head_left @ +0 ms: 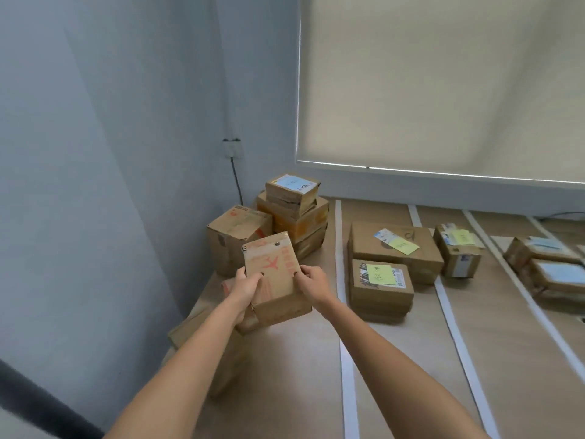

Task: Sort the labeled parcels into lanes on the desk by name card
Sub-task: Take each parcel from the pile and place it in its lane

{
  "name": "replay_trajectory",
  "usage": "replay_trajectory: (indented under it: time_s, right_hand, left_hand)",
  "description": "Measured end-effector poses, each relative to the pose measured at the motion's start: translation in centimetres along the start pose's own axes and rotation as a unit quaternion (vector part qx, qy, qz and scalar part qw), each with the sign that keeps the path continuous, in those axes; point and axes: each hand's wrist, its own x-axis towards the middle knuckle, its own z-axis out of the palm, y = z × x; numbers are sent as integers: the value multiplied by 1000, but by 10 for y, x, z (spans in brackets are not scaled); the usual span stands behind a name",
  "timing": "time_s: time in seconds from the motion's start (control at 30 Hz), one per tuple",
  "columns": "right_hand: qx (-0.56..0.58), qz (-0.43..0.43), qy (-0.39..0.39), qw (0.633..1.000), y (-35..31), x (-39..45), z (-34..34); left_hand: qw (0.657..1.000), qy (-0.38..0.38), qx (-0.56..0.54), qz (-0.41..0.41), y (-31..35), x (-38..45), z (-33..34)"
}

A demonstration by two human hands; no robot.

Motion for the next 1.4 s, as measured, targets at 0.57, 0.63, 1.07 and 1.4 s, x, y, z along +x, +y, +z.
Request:
replay_trajectory:
  time_s: [0.57,0.63,1.07,1.4]
  right_hand:
    - [223,159,226,935,86,-93,-204]
    - [245,164,234,926,92,-99,-212]
    - [337,58,243,908,72,-101,-225]
    - [318,30,211,924,76,-93,-220]
  left_hand:
    - [970,-205,26,130,58,-53,217]
    - [964,-221,20,148,58,-56,224]
    - [968,-243,-50,34,52,-48,240]
    - [954,-298,-26,29,53,-47,234]
